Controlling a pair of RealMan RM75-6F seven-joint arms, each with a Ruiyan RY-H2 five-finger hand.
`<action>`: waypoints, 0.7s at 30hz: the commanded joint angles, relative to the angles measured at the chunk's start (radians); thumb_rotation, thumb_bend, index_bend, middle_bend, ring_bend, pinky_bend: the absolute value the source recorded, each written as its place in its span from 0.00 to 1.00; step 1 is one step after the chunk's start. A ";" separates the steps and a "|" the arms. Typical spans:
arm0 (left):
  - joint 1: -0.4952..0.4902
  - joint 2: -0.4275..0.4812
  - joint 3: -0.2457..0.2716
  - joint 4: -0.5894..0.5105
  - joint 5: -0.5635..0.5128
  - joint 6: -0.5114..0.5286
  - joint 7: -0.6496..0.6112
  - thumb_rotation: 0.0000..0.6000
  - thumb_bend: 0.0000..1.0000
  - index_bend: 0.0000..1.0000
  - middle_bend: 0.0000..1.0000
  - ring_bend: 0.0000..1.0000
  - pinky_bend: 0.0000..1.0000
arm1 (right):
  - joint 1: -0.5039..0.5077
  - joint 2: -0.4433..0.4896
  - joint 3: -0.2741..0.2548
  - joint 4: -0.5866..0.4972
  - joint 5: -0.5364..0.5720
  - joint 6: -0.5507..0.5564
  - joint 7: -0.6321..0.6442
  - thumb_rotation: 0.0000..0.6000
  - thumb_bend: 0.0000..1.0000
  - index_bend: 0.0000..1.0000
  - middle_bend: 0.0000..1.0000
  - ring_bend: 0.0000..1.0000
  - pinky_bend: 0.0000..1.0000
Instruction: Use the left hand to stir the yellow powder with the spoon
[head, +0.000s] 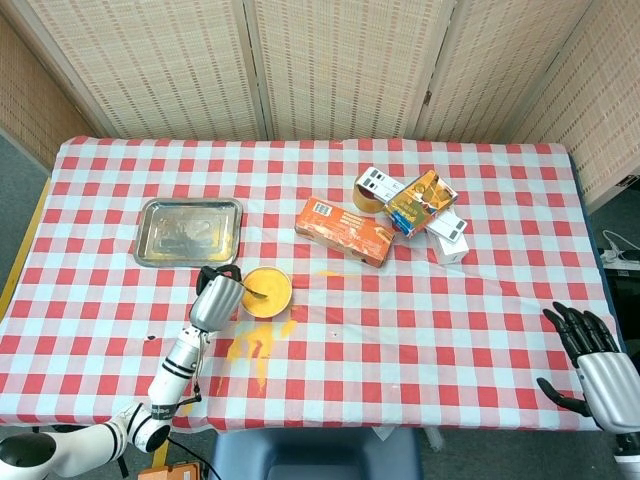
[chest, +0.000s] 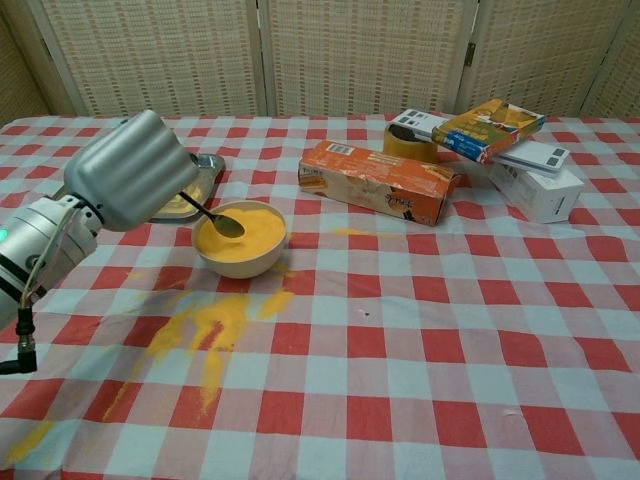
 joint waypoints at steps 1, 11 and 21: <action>-0.021 -0.001 -0.030 0.016 -0.005 -0.006 -0.012 1.00 0.49 0.92 1.00 1.00 1.00 | -0.002 -0.001 0.002 0.002 0.003 0.003 -0.005 1.00 0.15 0.00 0.00 0.00 0.00; -0.059 -0.056 -0.060 0.147 -0.047 -0.070 -0.045 1.00 0.49 0.92 1.00 1.00 1.00 | -0.006 -0.004 0.013 0.004 0.026 0.008 -0.012 1.00 0.15 0.00 0.00 0.00 0.00; -0.068 -0.095 -0.052 0.231 -0.057 -0.089 -0.084 1.00 0.49 0.92 1.00 1.00 1.00 | -0.003 -0.003 0.020 -0.002 0.048 -0.004 -0.023 1.00 0.15 0.00 0.00 0.00 0.00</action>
